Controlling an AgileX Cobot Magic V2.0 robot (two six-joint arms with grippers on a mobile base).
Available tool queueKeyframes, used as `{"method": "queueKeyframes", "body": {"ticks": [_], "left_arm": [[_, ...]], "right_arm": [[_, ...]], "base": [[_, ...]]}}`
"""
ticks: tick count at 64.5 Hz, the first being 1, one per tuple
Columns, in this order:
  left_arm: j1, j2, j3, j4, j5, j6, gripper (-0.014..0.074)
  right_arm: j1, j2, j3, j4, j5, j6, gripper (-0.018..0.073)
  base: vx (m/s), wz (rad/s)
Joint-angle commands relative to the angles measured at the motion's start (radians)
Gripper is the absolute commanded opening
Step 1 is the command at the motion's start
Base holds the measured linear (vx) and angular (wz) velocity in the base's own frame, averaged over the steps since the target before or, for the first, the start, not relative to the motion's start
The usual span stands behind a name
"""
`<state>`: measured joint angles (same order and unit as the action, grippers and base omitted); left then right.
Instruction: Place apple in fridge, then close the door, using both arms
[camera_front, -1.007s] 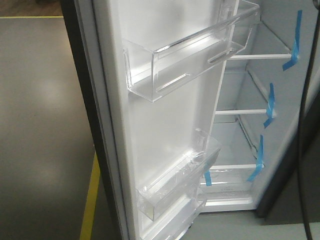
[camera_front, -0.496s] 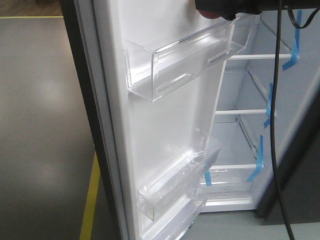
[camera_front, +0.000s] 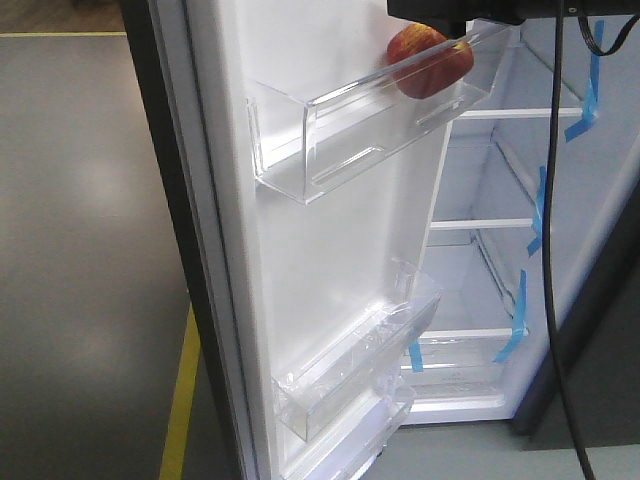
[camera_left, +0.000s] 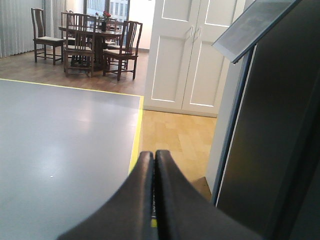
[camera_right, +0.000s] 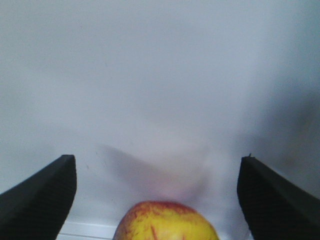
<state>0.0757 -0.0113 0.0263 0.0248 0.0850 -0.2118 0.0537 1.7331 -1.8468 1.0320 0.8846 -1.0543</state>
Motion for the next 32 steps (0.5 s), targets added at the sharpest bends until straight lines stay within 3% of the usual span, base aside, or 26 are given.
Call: {"method": "queueKeyframes", "body": {"ticks": [1,7,16,30,32], "left_arm": [[-0.006,-0.014,0.028,-0.001,-0.073,-0.003,-0.0006],[-0.006,-0.014,0.028,-0.001,-0.073,-0.003,-0.0006],[-0.006,-0.014,0.028,-0.001,-0.073,-0.003,-0.0006],[-0.006,-0.014,0.028,-0.001,-0.073,-0.003,-0.0006],[-0.006,-0.014,0.028,-0.001,-0.073,-0.003,-0.0006]], "right_arm": [[-0.003,-0.057,-0.033,0.046,-0.042,0.002,0.0620],[-0.003,-0.086,-0.033,0.049,-0.050,0.002,0.0578],[-0.003,-0.169,-0.033,0.050,-0.059,0.004,0.0438],[-0.003,-0.309,-0.032,0.002,0.000,0.039,0.0009],[-0.003,-0.325,-0.032,-0.005,0.022,0.040,-0.0018]], "base": [[0.00,0.00],[0.00,0.00],[0.00,0.00],[0.00,0.00],[0.00,0.00]]}}
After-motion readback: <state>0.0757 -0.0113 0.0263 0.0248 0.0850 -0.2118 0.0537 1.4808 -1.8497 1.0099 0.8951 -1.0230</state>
